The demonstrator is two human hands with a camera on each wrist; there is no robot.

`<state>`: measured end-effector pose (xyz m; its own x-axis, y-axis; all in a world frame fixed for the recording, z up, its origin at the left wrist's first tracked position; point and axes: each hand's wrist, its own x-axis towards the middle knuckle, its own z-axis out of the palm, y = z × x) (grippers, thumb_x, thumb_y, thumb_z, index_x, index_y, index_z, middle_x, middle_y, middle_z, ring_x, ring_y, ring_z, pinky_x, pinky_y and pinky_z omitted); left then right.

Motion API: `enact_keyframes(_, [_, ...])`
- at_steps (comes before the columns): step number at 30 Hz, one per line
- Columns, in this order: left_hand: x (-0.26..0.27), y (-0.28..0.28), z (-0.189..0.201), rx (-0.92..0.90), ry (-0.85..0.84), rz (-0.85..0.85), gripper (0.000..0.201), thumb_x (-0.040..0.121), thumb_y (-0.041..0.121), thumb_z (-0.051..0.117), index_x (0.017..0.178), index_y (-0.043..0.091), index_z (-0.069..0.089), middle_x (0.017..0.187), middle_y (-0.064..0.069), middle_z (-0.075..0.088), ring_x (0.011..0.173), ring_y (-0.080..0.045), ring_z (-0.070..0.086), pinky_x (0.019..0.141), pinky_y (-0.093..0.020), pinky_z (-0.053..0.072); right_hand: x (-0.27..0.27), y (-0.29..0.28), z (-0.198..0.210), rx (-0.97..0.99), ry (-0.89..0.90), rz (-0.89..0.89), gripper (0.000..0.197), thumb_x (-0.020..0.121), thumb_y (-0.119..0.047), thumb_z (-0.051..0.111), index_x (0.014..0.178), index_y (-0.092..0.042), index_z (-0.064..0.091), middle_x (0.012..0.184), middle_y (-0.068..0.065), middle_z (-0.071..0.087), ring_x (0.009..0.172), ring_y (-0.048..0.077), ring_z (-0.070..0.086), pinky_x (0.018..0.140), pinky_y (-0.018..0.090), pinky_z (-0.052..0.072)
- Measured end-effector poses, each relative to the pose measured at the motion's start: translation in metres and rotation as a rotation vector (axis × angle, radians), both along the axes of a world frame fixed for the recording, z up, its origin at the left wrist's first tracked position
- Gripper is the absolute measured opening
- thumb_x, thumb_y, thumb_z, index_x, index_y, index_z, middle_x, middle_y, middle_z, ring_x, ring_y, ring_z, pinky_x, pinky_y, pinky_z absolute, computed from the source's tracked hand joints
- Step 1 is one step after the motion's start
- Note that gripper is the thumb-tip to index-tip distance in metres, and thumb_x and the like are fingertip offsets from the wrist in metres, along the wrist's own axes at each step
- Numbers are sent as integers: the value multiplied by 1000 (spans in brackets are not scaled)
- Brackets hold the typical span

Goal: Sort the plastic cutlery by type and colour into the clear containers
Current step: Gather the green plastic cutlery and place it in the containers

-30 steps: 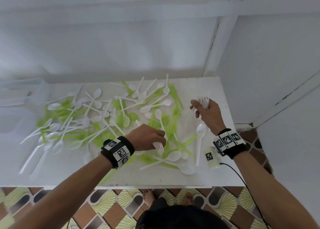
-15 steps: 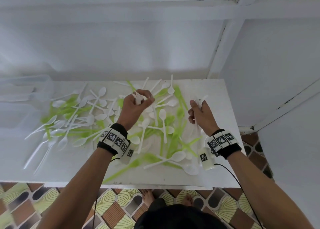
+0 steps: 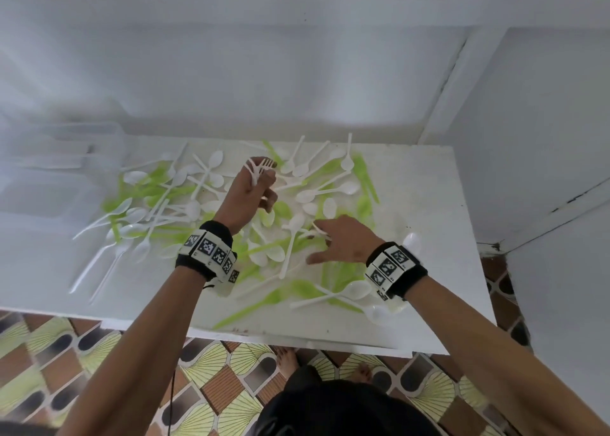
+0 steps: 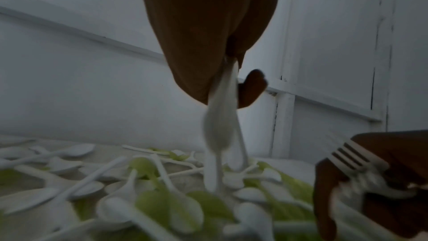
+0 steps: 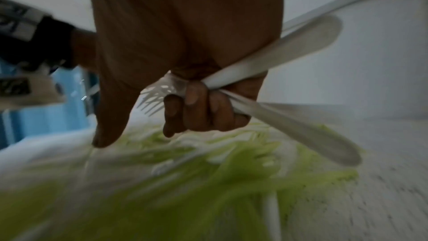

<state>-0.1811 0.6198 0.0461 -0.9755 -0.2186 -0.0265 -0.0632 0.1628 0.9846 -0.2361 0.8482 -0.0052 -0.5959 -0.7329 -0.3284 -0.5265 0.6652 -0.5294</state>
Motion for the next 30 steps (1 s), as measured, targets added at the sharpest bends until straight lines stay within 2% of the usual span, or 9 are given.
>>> enact_keyframes(2, [11,-4,-7,-44,-124,-31,26,108,28,45,112,4,53,83,-7,44,52,-21,45,43,-26,36,8,-5,-11,153,102,160,68,81,-66,69,137,-31,53,88,0,56,97,24,58,77,34,44])
enact_keyframes(5, [28,-7,-22,-170,-277,-102,24,105,33,52,99,12,63,72,-3,47,53,-14,41,46,-24,38,18,-9,-21,152,189,243,47,94,-51,61,136,-28,58,106,13,64,108,30,58,83,37,45])
enact_keyframes(9, [44,-3,-36,-387,-323,-127,19,94,40,68,92,21,69,72,7,62,57,-6,55,55,-24,46,13,-10,-15,87,64,228,34,94,-46,66,115,-20,69,95,12,67,92,28,63,76,38,47])
enact_keyframes(12, [46,4,-33,-304,-363,-259,22,83,44,80,95,27,74,88,10,72,76,-3,65,67,-18,47,-7,1,0,-34,-134,92,24,85,-48,76,92,-25,74,78,1,70,71,15,65,66,33,50])
enact_keyframes(15, [42,19,-28,-323,-340,-362,37,74,42,87,102,23,72,82,14,69,65,3,57,61,-13,40,-23,7,25,-210,-366,-105,19,89,-39,76,84,-20,73,62,-6,59,52,10,50,50,22,38])
enact_keyframes(20, [25,42,-28,-309,-220,-324,11,92,28,72,92,18,69,77,1,71,61,-4,59,56,-18,44,-26,17,36,-396,-583,-382,28,95,-36,70,91,-9,66,60,0,43,47,13,29,44,24,23])
enact_keyframes(22, [20,46,-29,-383,-247,-328,12,96,30,64,95,18,64,78,3,67,63,-7,59,54,-17,42,-28,28,33,-342,-467,-399,37,92,-44,71,97,-7,68,58,-9,45,45,8,34,46,20,27])
enact_keyframes(25, [15,47,-37,-499,-289,-229,15,93,32,65,96,18,60,82,4,62,73,-19,58,58,-28,42,-27,50,23,-68,-85,-227,40,84,-58,73,107,-25,69,67,-12,54,62,2,52,59,20,38])
enact_keyframes(30, [17,70,-54,-777,-286,-306,47,86,59,67,129,44,54,99,1,69,93,-22,64,77,-36,50,-19,79,-5,140,39,-130,48,84,-61,69,122,-34,61,78,-9,53,93,19,54,81,34,48])
